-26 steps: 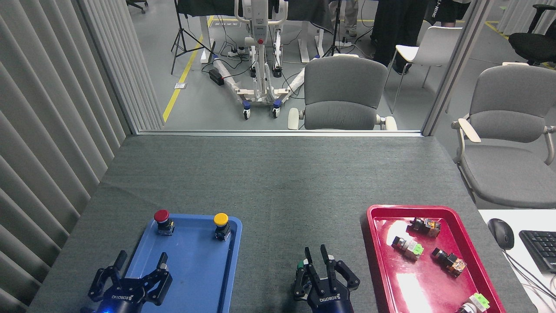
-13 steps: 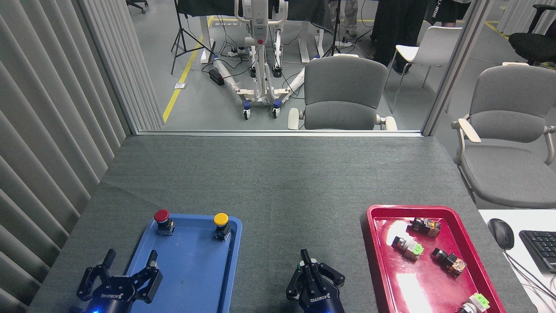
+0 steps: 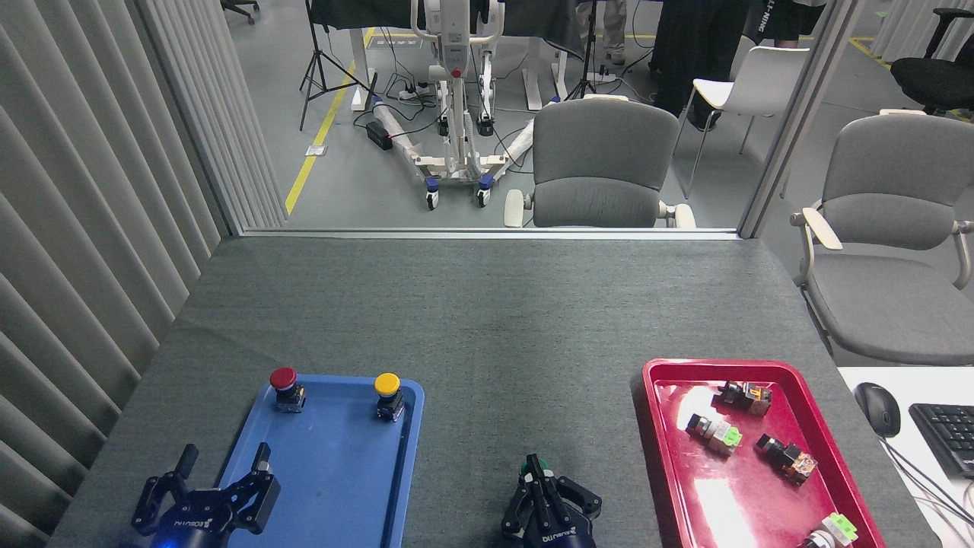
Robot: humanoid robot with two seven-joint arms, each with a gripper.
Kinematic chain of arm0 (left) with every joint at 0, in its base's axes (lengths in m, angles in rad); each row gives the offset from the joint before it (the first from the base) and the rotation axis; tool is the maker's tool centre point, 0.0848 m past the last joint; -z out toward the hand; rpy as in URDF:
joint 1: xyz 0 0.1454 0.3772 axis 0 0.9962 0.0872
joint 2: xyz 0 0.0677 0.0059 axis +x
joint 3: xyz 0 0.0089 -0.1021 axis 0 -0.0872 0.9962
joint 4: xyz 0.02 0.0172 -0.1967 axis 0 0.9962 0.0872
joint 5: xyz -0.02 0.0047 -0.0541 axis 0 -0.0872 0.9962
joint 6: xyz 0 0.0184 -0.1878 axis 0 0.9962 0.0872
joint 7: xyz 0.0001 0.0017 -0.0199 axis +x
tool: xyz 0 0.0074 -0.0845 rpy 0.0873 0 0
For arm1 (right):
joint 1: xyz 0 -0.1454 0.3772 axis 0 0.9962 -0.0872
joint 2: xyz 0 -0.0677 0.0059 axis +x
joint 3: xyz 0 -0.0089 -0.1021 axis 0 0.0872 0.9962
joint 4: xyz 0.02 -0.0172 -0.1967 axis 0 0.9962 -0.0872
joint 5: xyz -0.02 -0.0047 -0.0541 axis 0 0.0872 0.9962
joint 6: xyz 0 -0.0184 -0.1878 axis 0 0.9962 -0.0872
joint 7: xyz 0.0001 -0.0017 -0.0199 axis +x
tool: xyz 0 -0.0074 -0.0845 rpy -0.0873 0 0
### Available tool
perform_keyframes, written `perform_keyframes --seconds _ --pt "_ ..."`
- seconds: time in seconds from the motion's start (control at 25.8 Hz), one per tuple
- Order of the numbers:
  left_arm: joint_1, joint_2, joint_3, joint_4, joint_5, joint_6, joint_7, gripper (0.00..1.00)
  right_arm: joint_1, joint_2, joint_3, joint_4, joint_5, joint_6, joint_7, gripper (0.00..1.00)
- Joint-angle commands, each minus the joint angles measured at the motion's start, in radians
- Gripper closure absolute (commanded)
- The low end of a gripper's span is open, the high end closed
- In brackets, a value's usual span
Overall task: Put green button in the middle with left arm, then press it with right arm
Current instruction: 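Press down on the green button with the right gripper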
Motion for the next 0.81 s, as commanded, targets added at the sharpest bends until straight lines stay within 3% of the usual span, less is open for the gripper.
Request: perform_keyframes --seconds 0.0,0.23,0.31,0.43,0.5,0.62,0.77 --pt "0.000 0.000 -0.001 0.008 0.001 0.000 -0.001 0.01 0.002 0.000 -0.001 0.015 -0.003 0.003 0.026 1.00" --pt "0.000 0.003 -0.001 0.009 0.002 0.002 -0.001 0.01 0.002 0.006 -0.001 -0.051 -0.005 0.037 -0.030 0.95" --pt "0.000 0.003 -0.001 0.017 0.004 0.005 -0.001 0.01 0.002 0.009 -0.001 -0.081 -0.006 0.043 -0.050 0.78" --pt "0.000 0.002 -0.001 0.025 0.005 0.005 -0.001 0.01 0.003 0.010 -0.004 -0.117 -0.005 0.051 -0.050 0.38" --pt "0.000 0.006 -0.004 0.025 0.008 0.005 -0.001 0.01 0.008 0.004 -0.010 -0.140 -0.005 0.056 -0.050 0.21" --pt "0.001 0.031 -0.004 0.018 0.033 0.005 0.000 0.01 0.019 0.001 -0.027 -0.177 -0.005 0.056 -0.050 0.02" --pt "0.005 0.043 -0.004 0.022 0.053 0.005 0.000 0.01 0.065 -0.008 -0.117 -0.226 -0.006 0.042 -0.050 0.01"
